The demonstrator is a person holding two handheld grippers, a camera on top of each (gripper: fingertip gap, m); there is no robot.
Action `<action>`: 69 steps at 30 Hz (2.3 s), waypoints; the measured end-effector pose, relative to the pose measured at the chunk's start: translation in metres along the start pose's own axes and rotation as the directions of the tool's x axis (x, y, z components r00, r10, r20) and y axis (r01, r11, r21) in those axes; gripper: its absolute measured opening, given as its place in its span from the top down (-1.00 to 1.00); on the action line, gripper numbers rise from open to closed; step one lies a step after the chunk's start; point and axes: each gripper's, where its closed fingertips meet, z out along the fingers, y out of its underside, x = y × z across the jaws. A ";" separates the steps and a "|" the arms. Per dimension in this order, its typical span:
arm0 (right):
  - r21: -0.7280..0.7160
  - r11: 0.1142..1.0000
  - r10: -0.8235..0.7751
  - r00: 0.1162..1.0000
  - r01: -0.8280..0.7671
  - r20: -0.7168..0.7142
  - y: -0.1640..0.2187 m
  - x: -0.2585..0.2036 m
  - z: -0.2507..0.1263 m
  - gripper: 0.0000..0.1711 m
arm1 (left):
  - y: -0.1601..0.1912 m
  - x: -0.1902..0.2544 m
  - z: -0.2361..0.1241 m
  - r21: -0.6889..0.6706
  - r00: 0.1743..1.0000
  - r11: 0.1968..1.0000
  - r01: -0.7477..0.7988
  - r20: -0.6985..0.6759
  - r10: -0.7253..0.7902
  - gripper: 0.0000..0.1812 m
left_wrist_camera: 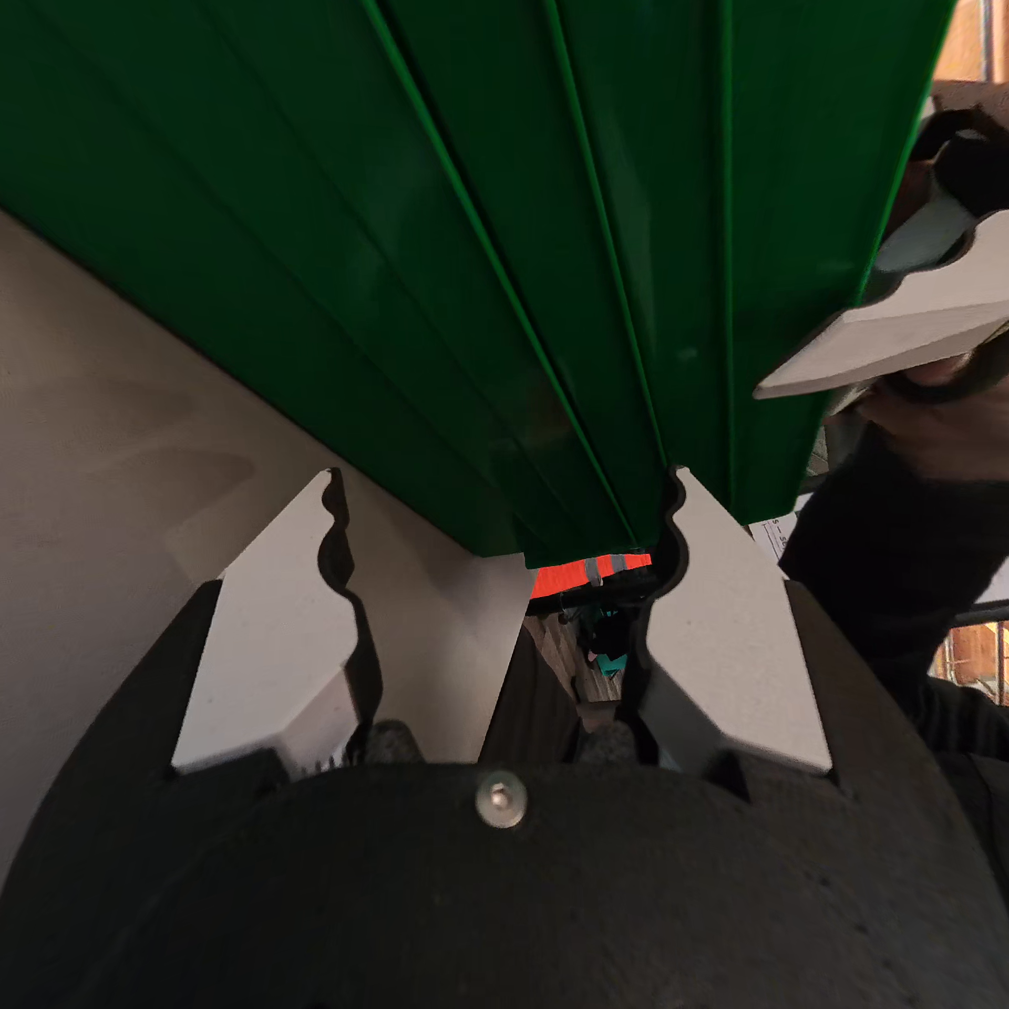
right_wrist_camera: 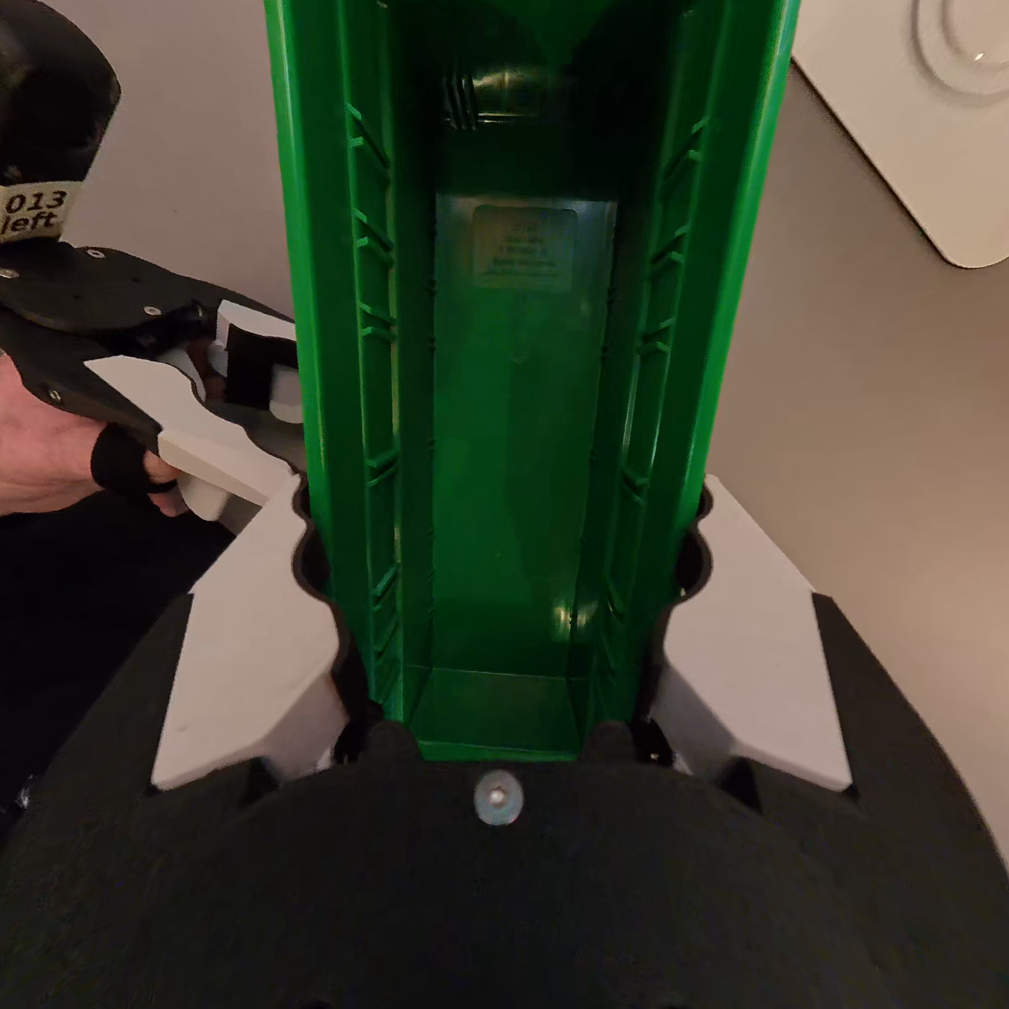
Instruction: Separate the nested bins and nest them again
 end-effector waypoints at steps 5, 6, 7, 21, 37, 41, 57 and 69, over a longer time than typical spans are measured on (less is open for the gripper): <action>-0.024 1.000 -0.012 1.000 0.012 0.019 0.002 0.001 0.007 -0.60 | -0.005 -0.002 -0.004 0.014 1.000 1.000 0.003 0.003 -0.003 -0.23; -0.030 0.999 -0.013 1.000 0.014 0.026 0.002 0.001 0.008 -0.61 | -0.005 -0.002 -0.004 0.015 1.000 1.000 0.002 0.004 -0.002 -0.23; -0.036 0.999 -0.019 0.999 0.020 0.034 0.002 0.002 0.008 -0.61 | -0.005 -0.002 -0.004 0.014 1.000 1.000 0.002 0.003 -0.002 -0.23; 0.255 0.967 -0.017 0.993 -0.015 0.121 0.014 0.025 -0.064 -0.62 | -0.020 -0.004 -0.020 0.067 1.000 0.998 -0.019 0.021 0.017 -0.22; 0.442 0.873 -0.147 0.754 -0.205 0.640 0.082 0.009 -0.039 -0.59 | -0.019 0.038 0.008 0.109 0.989 0.988 -0.113 -0.086 0.123 -0.31; 0.416 0.887 -0.154 0.723 -0.198 0.673 0.084 -0.013 -0.020 -0.61 | -0.020 0.038 0.011 0.096 0.985 0.983 -0.154 -0.061 0.160 -0.32; 0.493 0.822 -0.193 0.675 -0.284 0.712 0.062 -0.066 -0.017 -0.81 | -0.054 0.022 -0.029 0.137 0.988 0.984 -0.115 -0.087 0.127 -0.32; 0.523 0.695 -0.191 0.575 -0.493 0.796 0.031 -0.055 -0.017 -0.63 | -0.062 0.025 -0.037 0.183 0.985 0.980 -0.081 -0.136 0.106 -0.25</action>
